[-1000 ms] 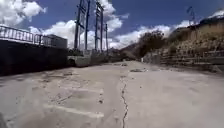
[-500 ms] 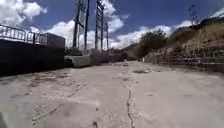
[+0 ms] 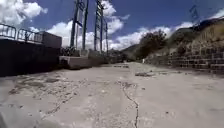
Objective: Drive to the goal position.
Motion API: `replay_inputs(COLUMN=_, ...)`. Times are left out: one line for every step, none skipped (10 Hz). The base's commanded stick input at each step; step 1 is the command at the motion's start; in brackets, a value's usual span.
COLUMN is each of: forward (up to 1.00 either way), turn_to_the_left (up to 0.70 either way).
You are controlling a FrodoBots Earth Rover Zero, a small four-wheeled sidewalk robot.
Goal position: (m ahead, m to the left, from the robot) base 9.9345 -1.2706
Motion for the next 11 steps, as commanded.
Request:
replay_inputs(forward=1.0, turn_to_the_left=-0.01)
replay_inputs(forward=1.0, turn_to_the_left=-0.01)
replay_inputs(forward=1.0, turn_to_the_left=-0.01)
replay_inputs(forward=1.0, turn_to_the_left=-0.01)
replay_inputs(forward=1.0, turn_to_the_left=-0.01)
replay_inputs(forward=1.0, turn_to_the_left=-0.01)
replay_inputs(forward=1.0, turn_to_the_left=-0.01)
replay_inputs(forward=1.0, turn_to_the_left=-0.01)
replay_inputs(forward=1.0, turn_to_the_left=-0.01)
replay_inputs(forward=1.0, turn_to_the_left=-0.01)
replay_inputs(forward=1.0, turn_to_the_left=-0.01)
